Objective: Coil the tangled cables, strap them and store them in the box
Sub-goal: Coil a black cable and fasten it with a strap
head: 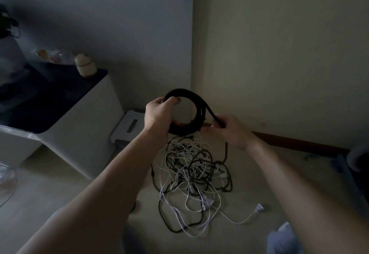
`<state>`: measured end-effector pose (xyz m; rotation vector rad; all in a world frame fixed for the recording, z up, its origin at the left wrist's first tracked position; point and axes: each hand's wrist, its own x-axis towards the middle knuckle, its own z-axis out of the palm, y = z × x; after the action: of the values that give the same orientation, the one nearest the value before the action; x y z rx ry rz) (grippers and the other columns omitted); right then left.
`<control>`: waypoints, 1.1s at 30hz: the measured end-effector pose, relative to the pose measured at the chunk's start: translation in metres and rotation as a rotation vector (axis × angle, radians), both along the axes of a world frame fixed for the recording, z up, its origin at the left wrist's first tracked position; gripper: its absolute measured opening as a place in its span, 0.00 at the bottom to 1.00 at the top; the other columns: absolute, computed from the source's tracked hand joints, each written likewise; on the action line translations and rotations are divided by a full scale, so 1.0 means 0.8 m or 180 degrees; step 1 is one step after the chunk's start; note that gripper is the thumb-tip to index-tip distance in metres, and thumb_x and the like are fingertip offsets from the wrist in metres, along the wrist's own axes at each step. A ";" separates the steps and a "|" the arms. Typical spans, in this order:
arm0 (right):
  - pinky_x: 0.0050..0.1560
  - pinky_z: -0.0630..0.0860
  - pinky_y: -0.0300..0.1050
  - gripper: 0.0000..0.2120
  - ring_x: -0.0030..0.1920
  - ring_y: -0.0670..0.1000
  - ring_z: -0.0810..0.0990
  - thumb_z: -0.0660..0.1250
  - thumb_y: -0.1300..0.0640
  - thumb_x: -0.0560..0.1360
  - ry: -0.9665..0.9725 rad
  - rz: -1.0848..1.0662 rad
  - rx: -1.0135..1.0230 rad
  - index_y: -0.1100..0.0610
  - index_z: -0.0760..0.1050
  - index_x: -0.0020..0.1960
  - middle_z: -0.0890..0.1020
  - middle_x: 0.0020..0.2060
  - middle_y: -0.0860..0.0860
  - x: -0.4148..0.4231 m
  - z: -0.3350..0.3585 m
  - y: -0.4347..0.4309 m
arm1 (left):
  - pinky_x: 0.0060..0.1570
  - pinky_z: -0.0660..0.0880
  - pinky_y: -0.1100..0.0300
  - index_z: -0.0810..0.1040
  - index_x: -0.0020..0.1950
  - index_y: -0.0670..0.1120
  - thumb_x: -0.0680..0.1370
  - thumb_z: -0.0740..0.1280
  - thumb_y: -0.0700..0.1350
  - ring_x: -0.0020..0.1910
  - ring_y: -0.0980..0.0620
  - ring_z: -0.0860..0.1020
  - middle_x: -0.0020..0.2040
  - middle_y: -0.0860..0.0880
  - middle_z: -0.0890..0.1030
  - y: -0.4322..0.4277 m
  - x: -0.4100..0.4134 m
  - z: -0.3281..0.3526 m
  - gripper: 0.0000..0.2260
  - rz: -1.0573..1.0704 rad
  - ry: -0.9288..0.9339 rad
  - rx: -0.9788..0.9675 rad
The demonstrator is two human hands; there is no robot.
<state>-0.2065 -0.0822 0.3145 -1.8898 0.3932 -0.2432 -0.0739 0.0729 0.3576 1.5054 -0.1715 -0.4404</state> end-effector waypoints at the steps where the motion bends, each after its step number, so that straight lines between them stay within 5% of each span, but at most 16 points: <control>1: 0.33 0.63 0.41 0.23 0.30 0.45 0.66 0.77 0.33 0.61 0.0082 0.0060 0.0083 0.46 0.67 0.31 0.66 0.26 0.40 -0.001 -0.001 0.001 | 0.26 0.72 0.61 0.77 0.33 0.51 0.72 0.72 0.46 0.18 0.54 0.68 0.22 0.57 0.69 0.000 0.000 0.000 0.08 0.0053 0.0111 -0.0091; 7: 0.24 0.62 0.34 0.26 0.23 0.41 0.66 0.75 0.33 0.64 -0.0024 -0.0084 0.0655 0.54 0.78 0.47 0.70 0.25 0.39 0.003 0.002 0.028 | 0.27 0.73 0.61 0.75 0.34 0.49 0.78 0.69 0.44 0.19 0.58 0.69 0.22 0.57 0.71 -0.005 -0.009 -0.004 0.13 0.0267 0.0552 -0.0644; 11: 0.23 0.59 0.39 0.11 0.22 0.45 0.61 0.73 0.34 0.67 -0.0407 -0.0110 0.1282 0.39 0.79 0.35 0.68 0.26 0.43 0.012 0.011 0.058 | 0.33 0.76 0.57 0.71 0.38 0.44 0.80 0.67 0.48 0.24 0.53 0.70 0.25 0.51 0.69 -0.009 -0.020 -0.009 0.14 0.0334 0.0911 -0.0736; 15: 0.24 0.63 0.38 0.10 0.24 0.44 0.69 0.73 0.38 0.70 -0.0436 -0.0751 0.1487 0.42 0.82 0.36 0.74 0.28 0.45 0.016 0.014 0.079 | 0.34 0.78 0.55 0.79 0.44 0.41 0.79 0.67 0.54 0.30 0.49 0.81 0.30 0.48 0.81 -0.013 -0.032 -0.014 0.16 0.0426 0.1014 -0.0578; 17: 0.29 0.73 0.36 0.08 0.32 0.43 0.81 0.70 0.43 0.75 -0.0619 -0.0882 0.1606 0.44 0.84 0.42 0.84 0.35 0.45 0.018 0.018 0.082 | 0.32 0.77 0.59 0.83 0.36 0.47 0.79 0.65 0.57 0.30 0.51 0.84 0.31 0.51 0.84 -0.013 -0.037 -0.016 0.18 0.0352 0.0935 -0.0370; 20: 0.53 0.80 0.52 0.16 0.49 0.55 0.86 0.67 0.45 0.79 -0.0685 -0.0967 0.1925 0.58 0.83 0.48 0.87 0.47 0.57 0.021 0.028 0.086 | 0.31 0.74 0.61 0.78 0.30 0.48 0.80 0.63 0.58 0.31 0.51 0.82 0.30 0.52 0.83 -0.014 -0.044 -0.020 0.22 0.0178 0.1088 -0.0216; 23: 0.52 0.80 0.54 0.15 0.45 0.56 0.85 0.66 0.47 0.80 -0.0830 -0.1051 0.2172 0.59 0.80 0.44 0.85 0.41 0.56 0.018 0.032 0.085 | 0.38 0.74 0.57 0.80 0.42 0.47 0.81 0.62 0.59 0.34 0.49 0.79 0.37 0.47 0.83 -0.016 -0.053 -0.021 0.18 0.0005 0.1259 0.0068; 26: 0.48 0.77 0.51 0.12 0.38 0.54 0.80 0.64 0.51 0.81 -0.1105 -0.0770 0.2659 0.57 0.74 0.43 0.76 0.32 0.51 0.014 0.038 0.078 | 0.40 0.73 0.55 0.81 0.37 0.49 0.80 0.63 0.54 0.33 0.49 0.76 0.38 0.46 0.81 -0.016 -0.057 -0.023 0.16 -0.0340 0.1324 0.0357; 30: 0.37 0.69 0.44 0.15 0.28 0.49 0.69 0.62 0.53 0.83 -0.0825 -0.0857 0.2288 0.56 0.70 0.38 0.66 0.25 0.47 0.012 0.044 0.062 | 0.33 0.79 0.60 0.80 0.47 0.45 0.75 0.69 0.43 0.39 0.48 0.84 0.38 0.50 0.83 -0.014 -0.043 -0.022 0.03 -0.0267 0.0323 0.0656; 33: 0.29 0.66 0.39 0.15 0.25 0.46 0.67 0.63 0.54 0.82 -0.0430 -0.0648 0.1362 0.55 0.72 0.37 0.66 0.24 0.45 0.007 0.045 0.055 | 0.41 0.75 0.63 0.73 0.65 0.52 0.72 0.73 0.46 0.47 0.57 0.80 0.51 0.57 0.80 -0.001 -0.027 -0.017 0.22 -0.0331 -0.1178 0.1257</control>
<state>-0.2012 -0.0384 0.3502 -1.4067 0.5026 -0.3880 -0.0951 0.0717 0.3442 1.9671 -0.4771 -0.2829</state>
